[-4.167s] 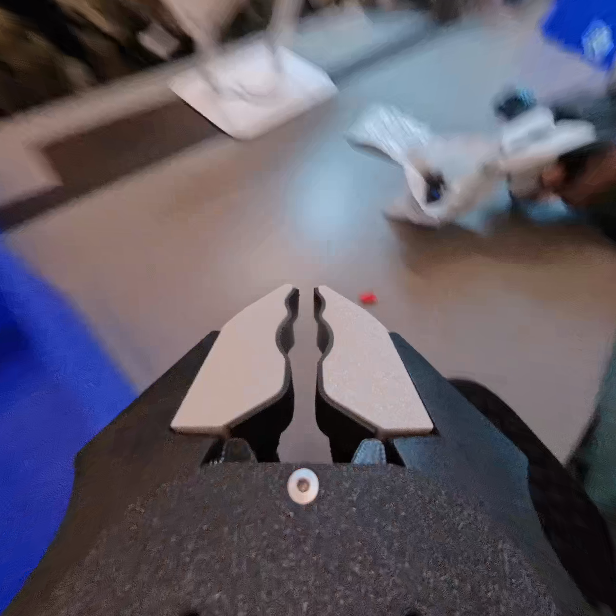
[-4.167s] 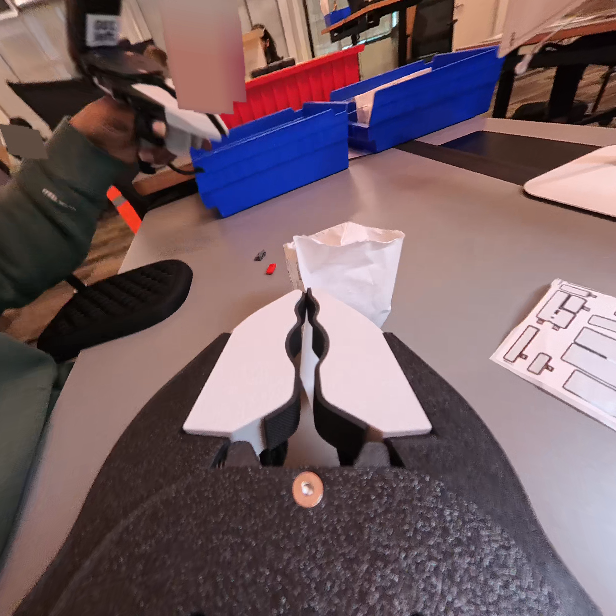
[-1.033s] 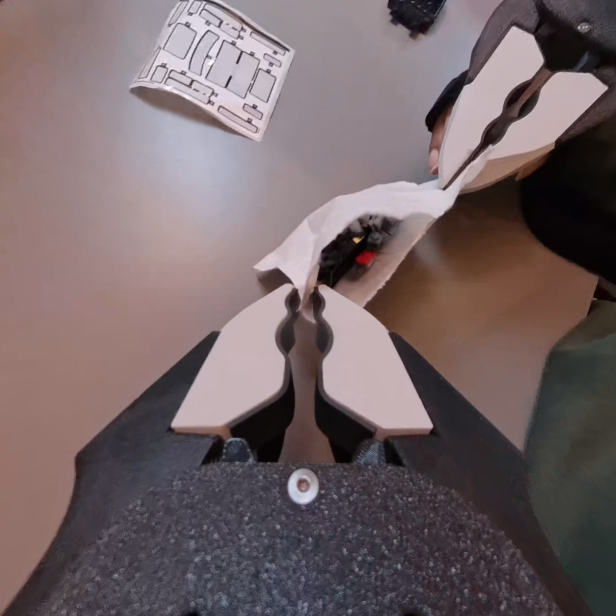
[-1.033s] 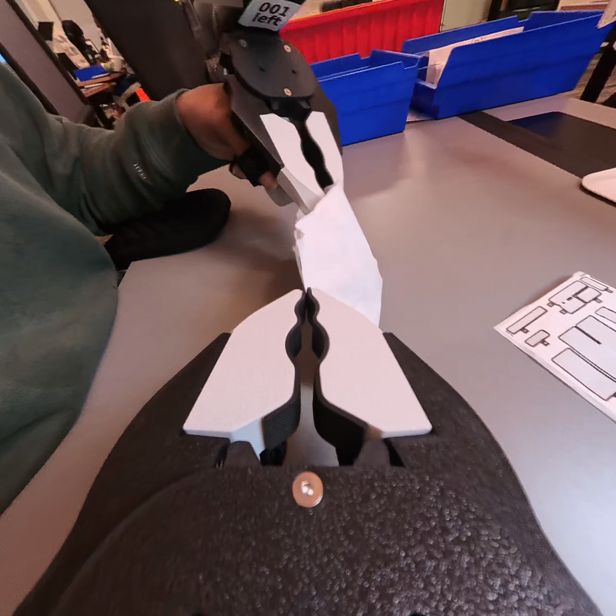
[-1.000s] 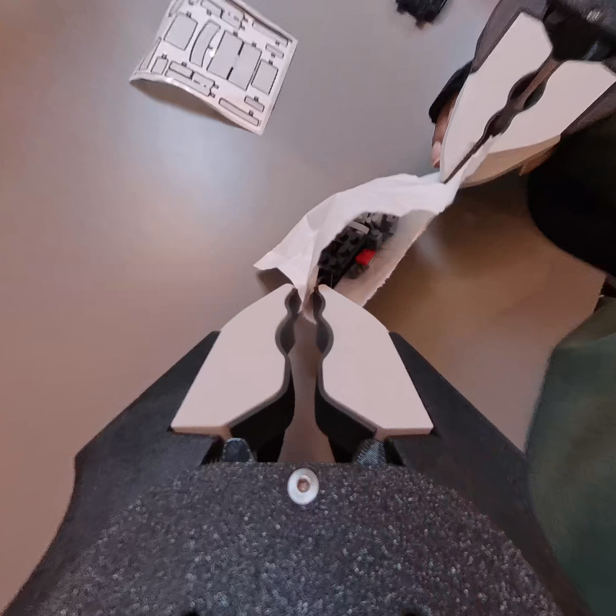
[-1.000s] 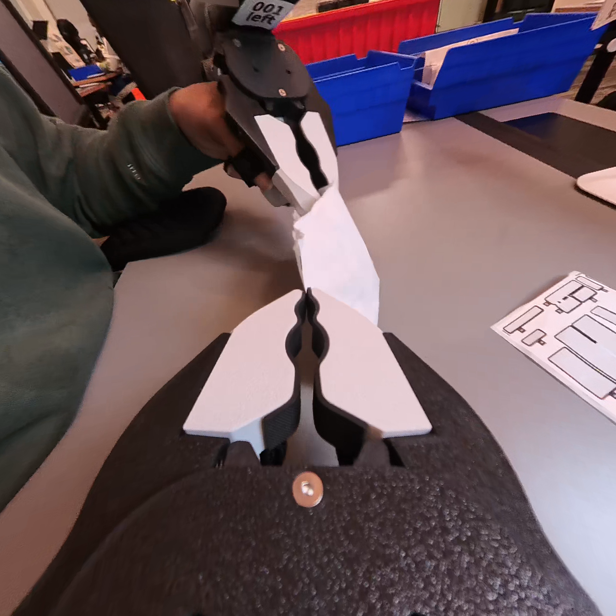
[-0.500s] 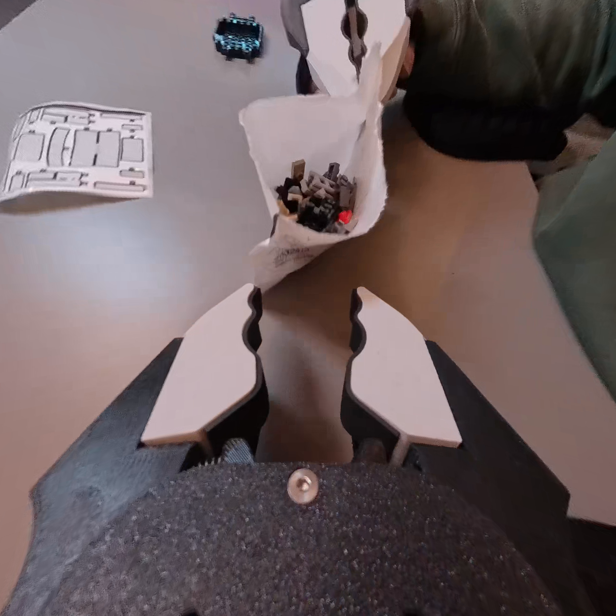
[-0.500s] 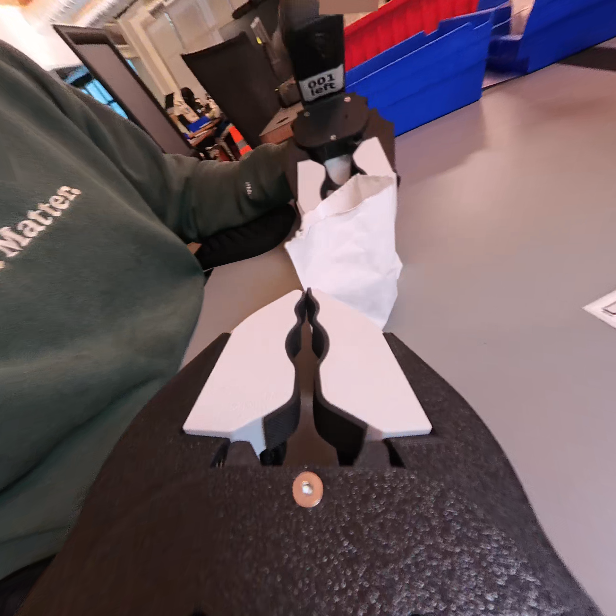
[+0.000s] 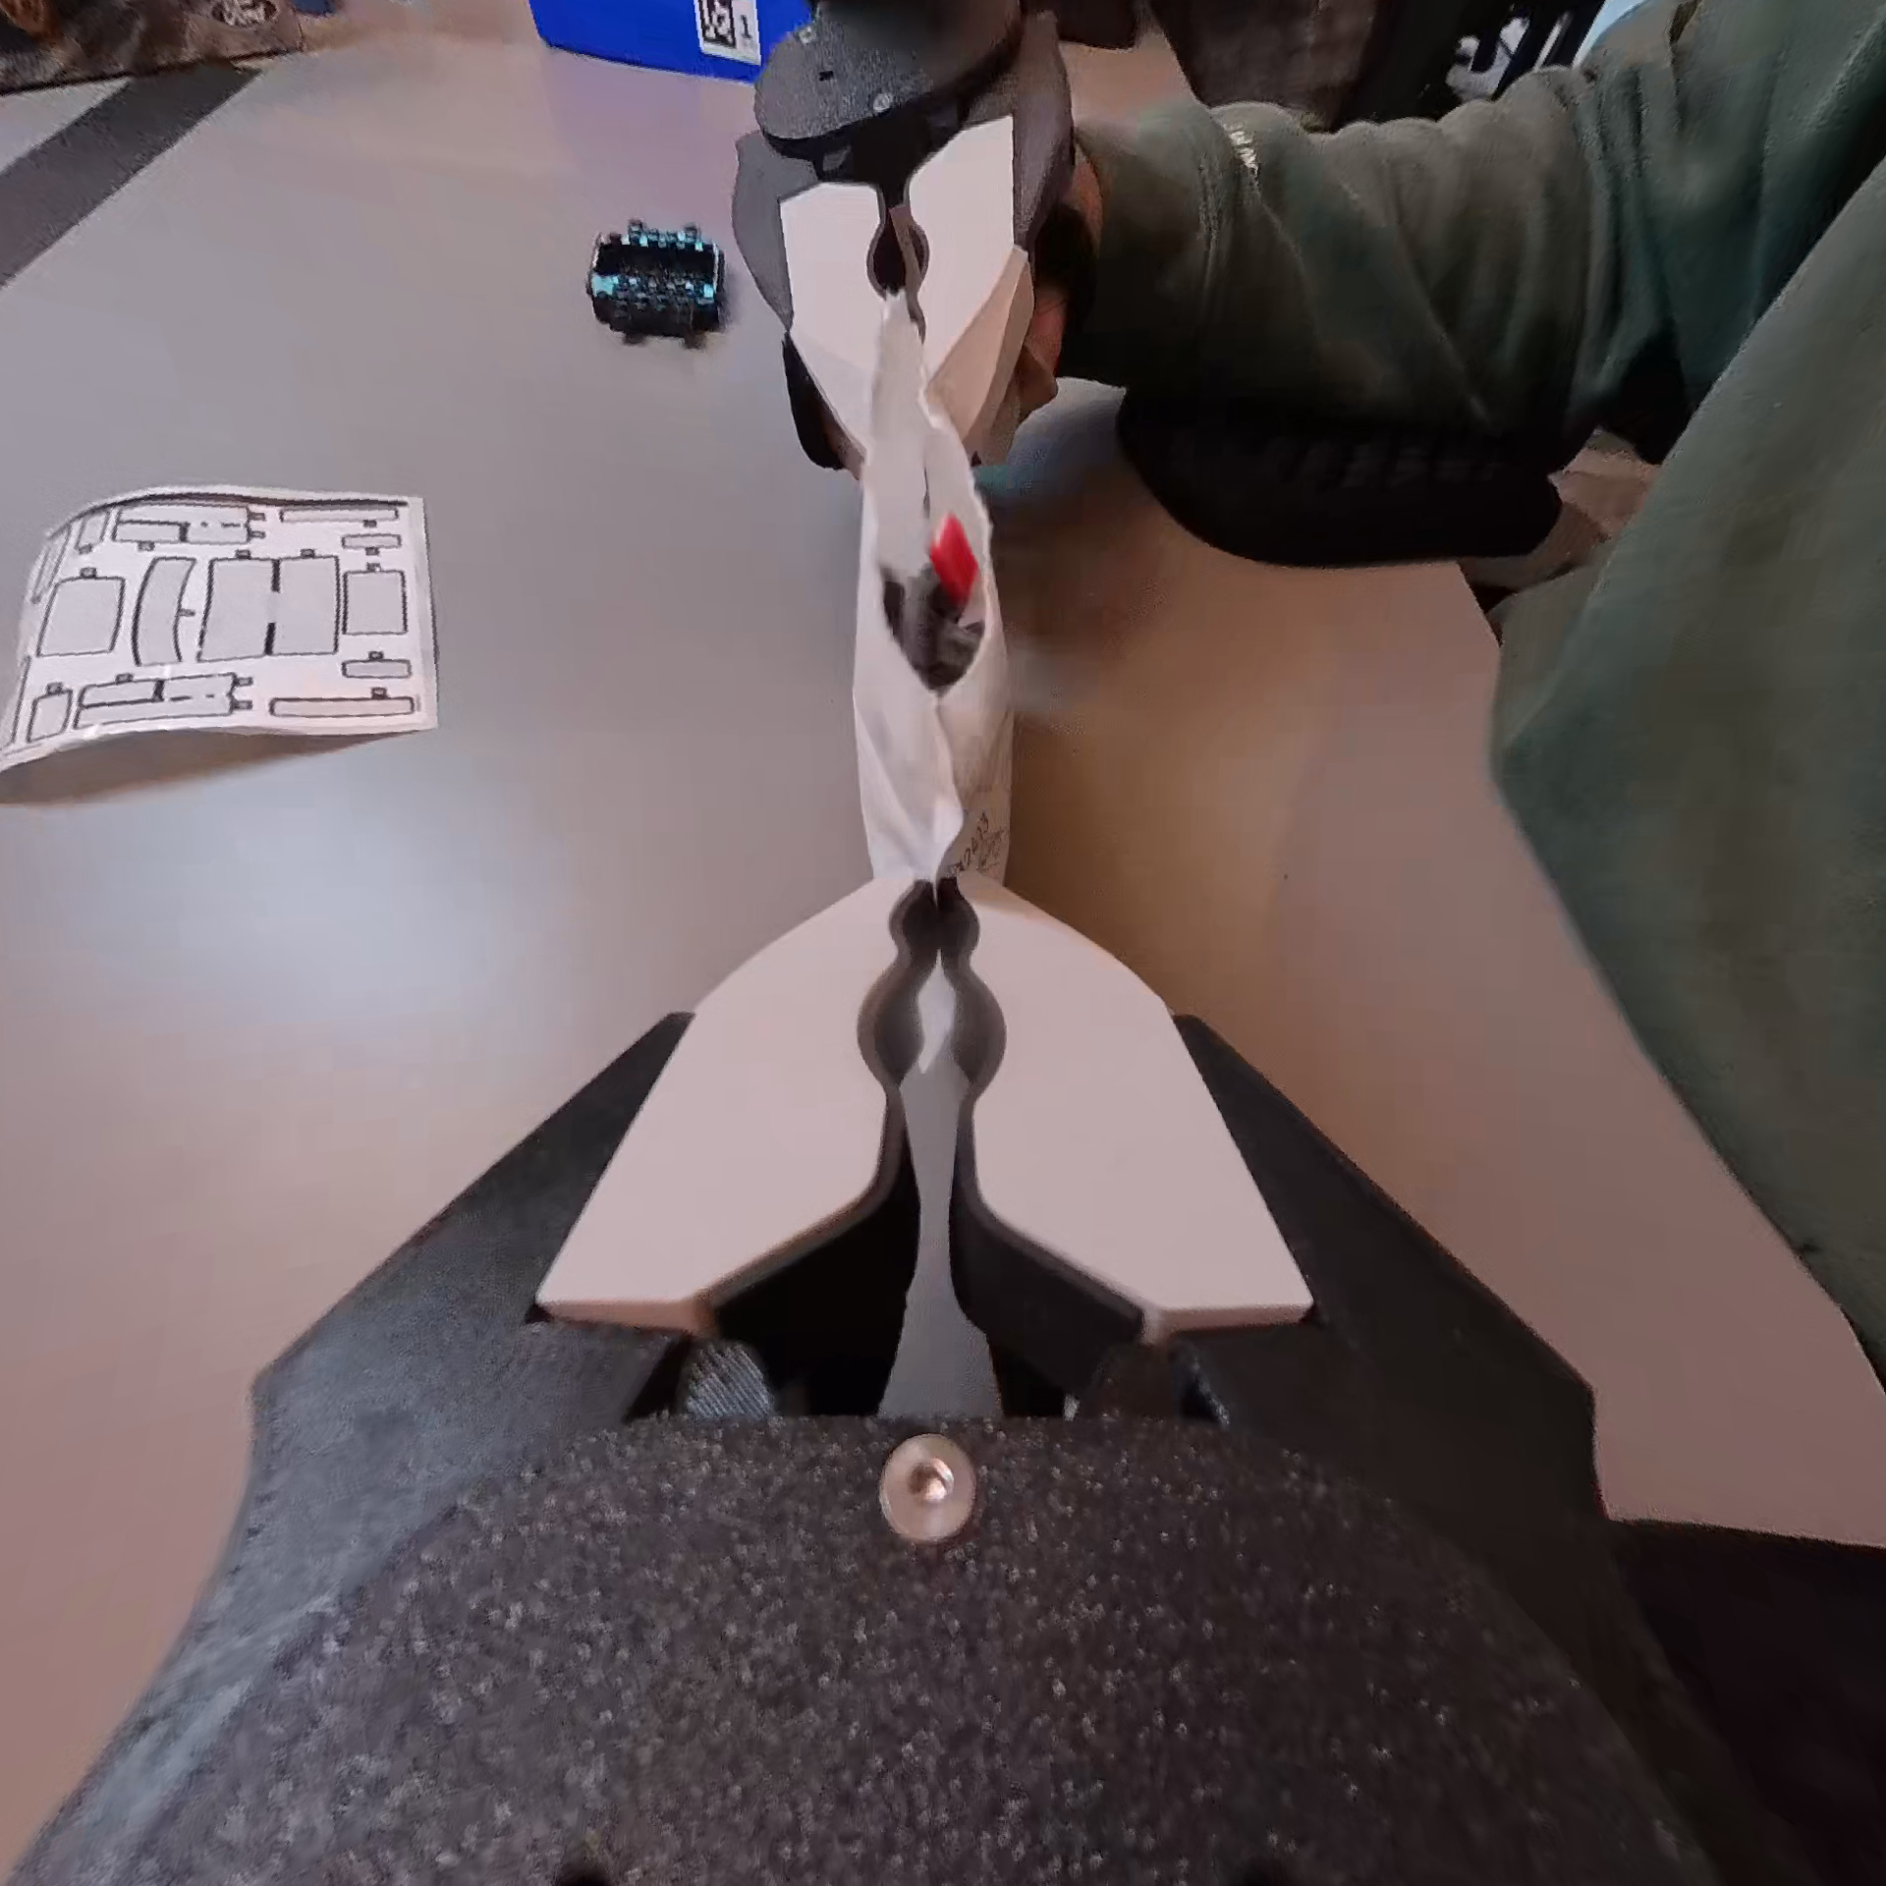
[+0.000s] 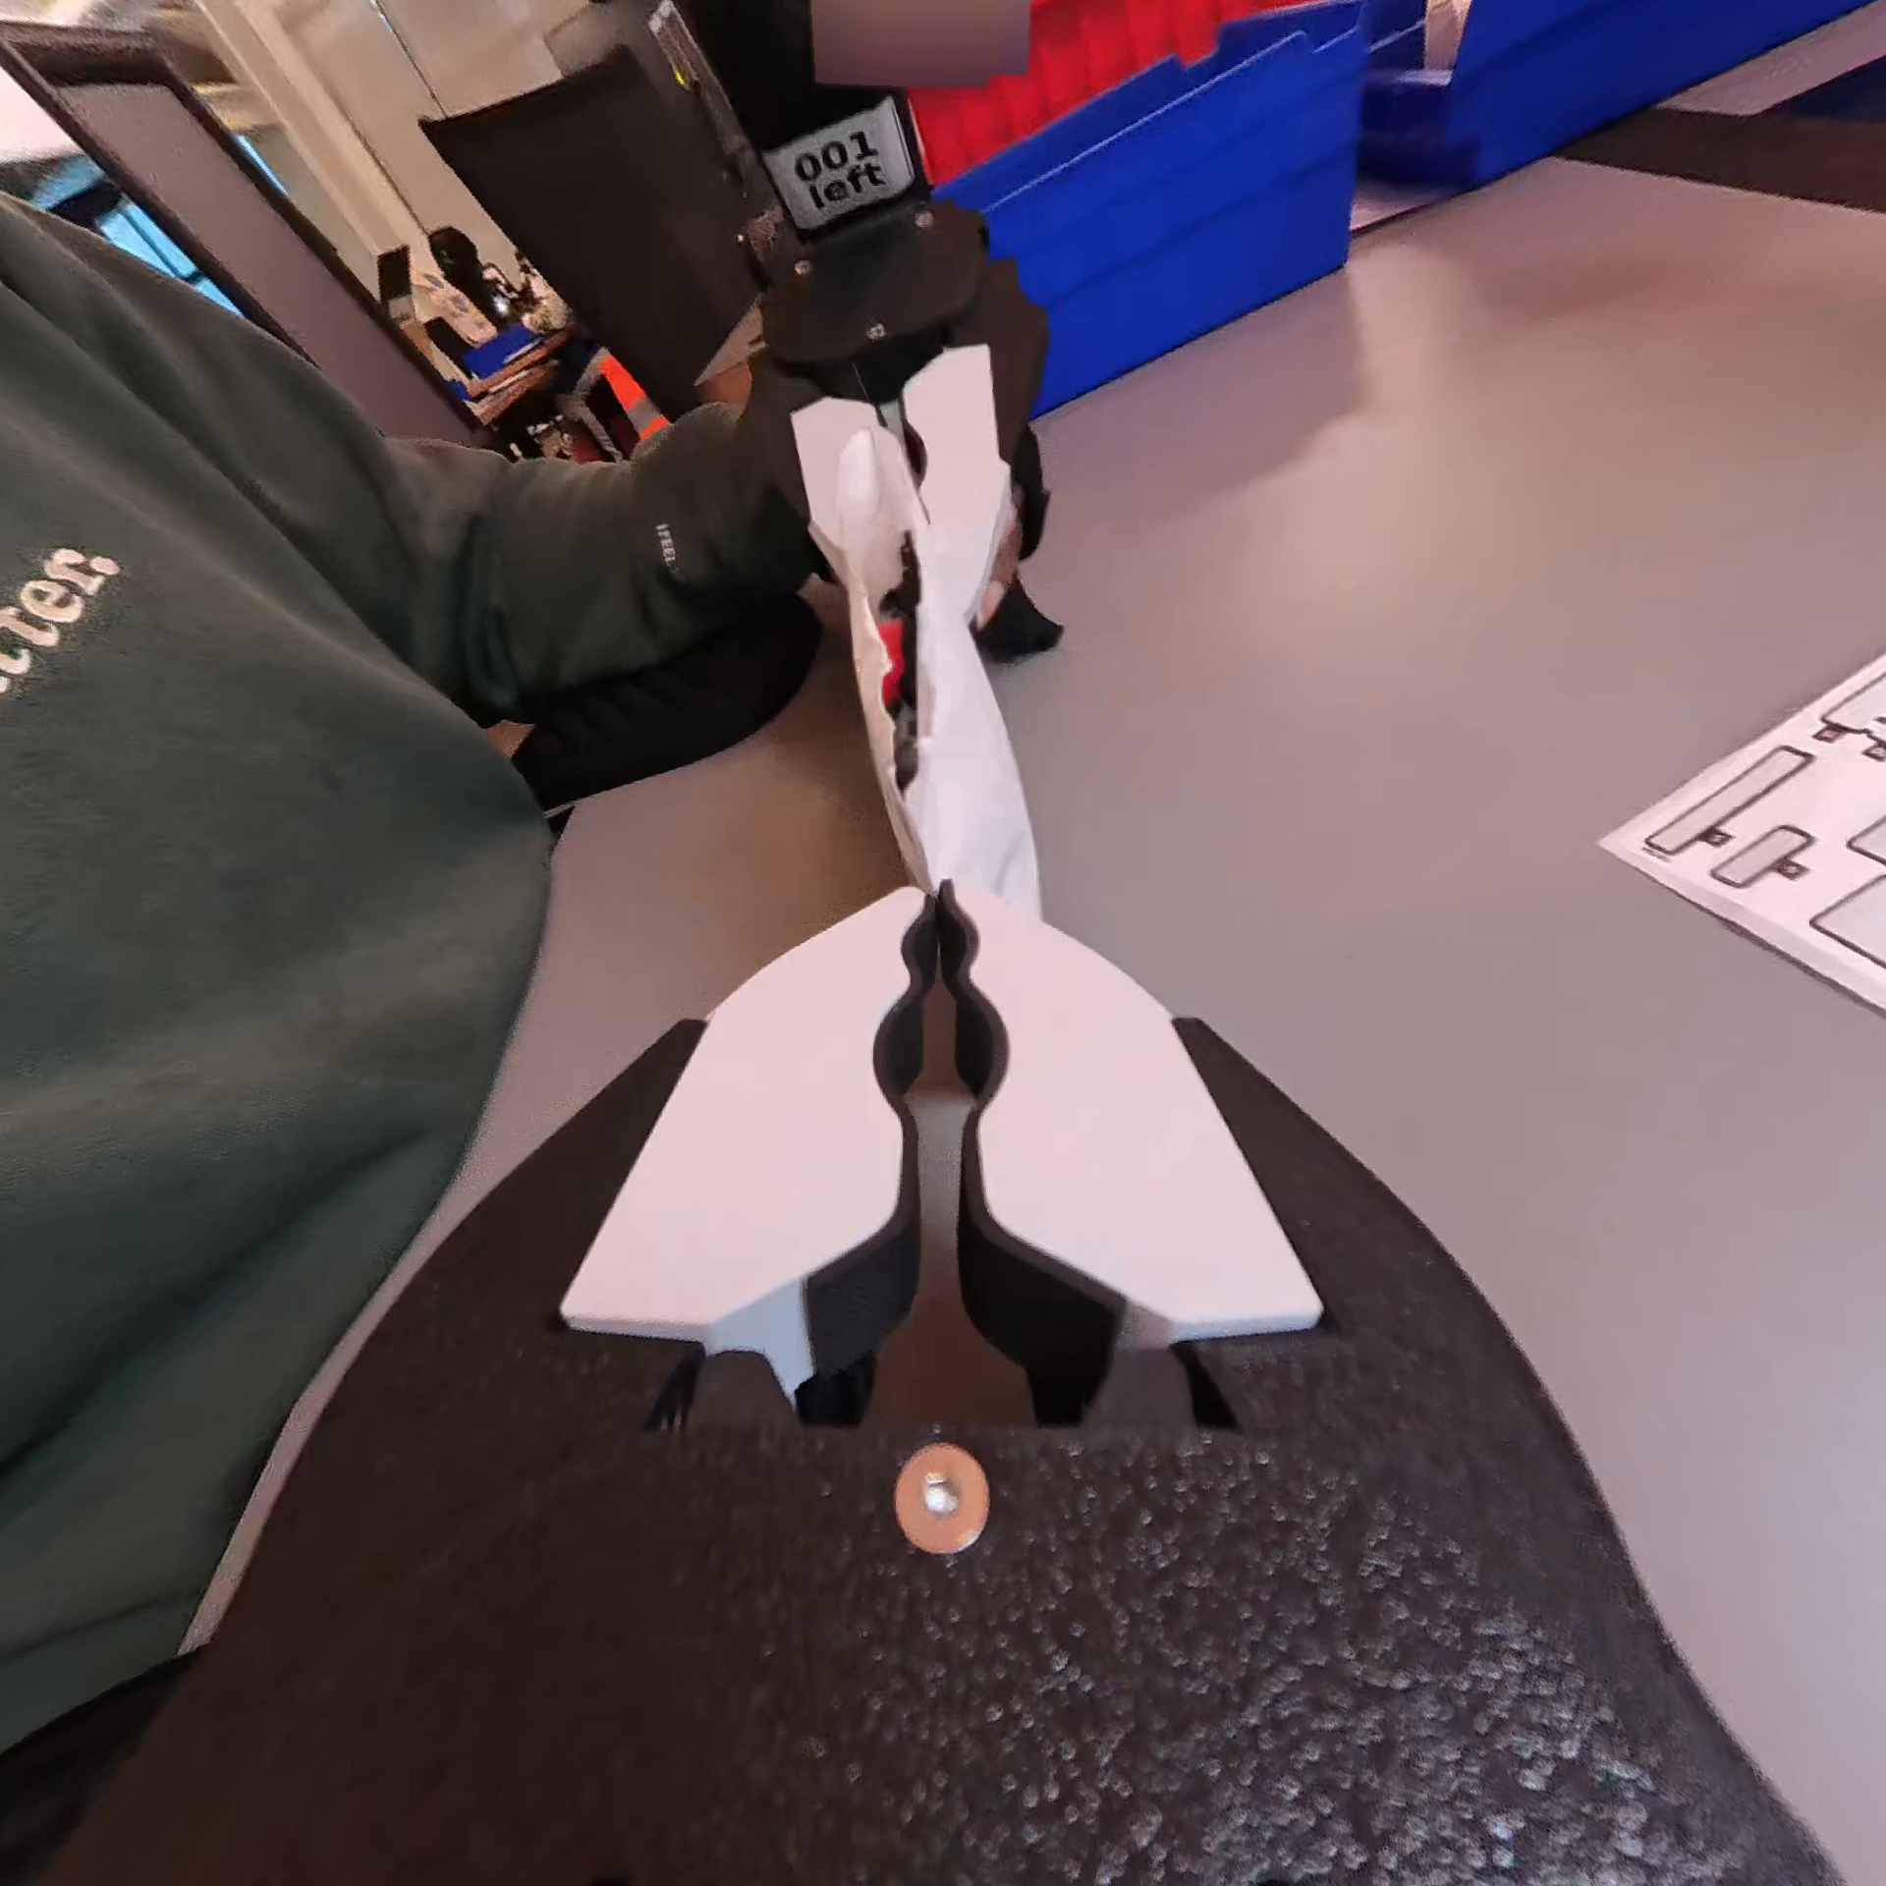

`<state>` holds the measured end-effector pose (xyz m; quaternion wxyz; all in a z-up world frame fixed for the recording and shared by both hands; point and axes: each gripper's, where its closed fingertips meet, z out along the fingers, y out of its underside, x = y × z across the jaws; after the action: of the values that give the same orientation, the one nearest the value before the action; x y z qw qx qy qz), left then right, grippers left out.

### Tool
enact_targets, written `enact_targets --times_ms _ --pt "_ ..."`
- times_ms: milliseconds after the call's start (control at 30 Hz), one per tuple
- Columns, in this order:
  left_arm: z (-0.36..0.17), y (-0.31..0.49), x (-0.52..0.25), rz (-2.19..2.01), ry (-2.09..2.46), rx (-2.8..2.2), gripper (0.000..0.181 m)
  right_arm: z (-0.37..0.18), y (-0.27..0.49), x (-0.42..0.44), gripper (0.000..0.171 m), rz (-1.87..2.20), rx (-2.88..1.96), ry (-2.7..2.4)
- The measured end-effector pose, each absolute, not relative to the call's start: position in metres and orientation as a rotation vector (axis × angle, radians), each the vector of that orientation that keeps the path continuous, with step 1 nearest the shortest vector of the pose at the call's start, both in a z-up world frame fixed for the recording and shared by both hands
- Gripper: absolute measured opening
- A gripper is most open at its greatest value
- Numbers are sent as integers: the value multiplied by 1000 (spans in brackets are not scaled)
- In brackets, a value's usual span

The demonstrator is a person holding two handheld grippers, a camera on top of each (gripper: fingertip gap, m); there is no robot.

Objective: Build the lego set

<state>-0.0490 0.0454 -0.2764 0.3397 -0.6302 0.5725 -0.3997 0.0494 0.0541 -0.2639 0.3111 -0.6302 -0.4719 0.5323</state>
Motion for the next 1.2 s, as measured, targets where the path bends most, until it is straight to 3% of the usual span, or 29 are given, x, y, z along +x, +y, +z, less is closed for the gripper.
enact_targets --times_ms 300,433,600,667,700,767,1000,1033,1100,1200 --pt "-293 46 -55 -1032 1479 -1705 0 -270 50 41 0 1290 -1663 -1316" --pt "-292 42 -54 -1049 1478 -1679 1 -269 42 34 24 1283 -1633 -1363" --pt "-285 37 -46 -1087 1462 -1643 43 -279 45 19 37 1130 -1637 -1400" --pt "-284 38 -41 -1056 1466 -1627 39 -282 48 12 32 1092 -1632 -1406" --pt "-285 38 -40 -1034 1479 -1622 16 -282 48 11 18 1083 -1625 -1418" --pt "-281 42 -42 -982 1485 -1595 7 -281 48 12 0 1056 -1608 -1453" --pt "-267 40 -45 -1009 1469 -1556 1 -265 43 17 0 1121 -1584 -1414" --pt "-266 39 -44 -994 1471 -1536 3 -264 42 17 3 1116 -1577 -1404" --pt "-273 38 -44 -982 1484 -1553 26 -269 42 19 22 1099 -1615 -1414" --pt "-287 39 -48 -980 1516 -1619 25 -279 44 25 33 1060 -1657 -1448"
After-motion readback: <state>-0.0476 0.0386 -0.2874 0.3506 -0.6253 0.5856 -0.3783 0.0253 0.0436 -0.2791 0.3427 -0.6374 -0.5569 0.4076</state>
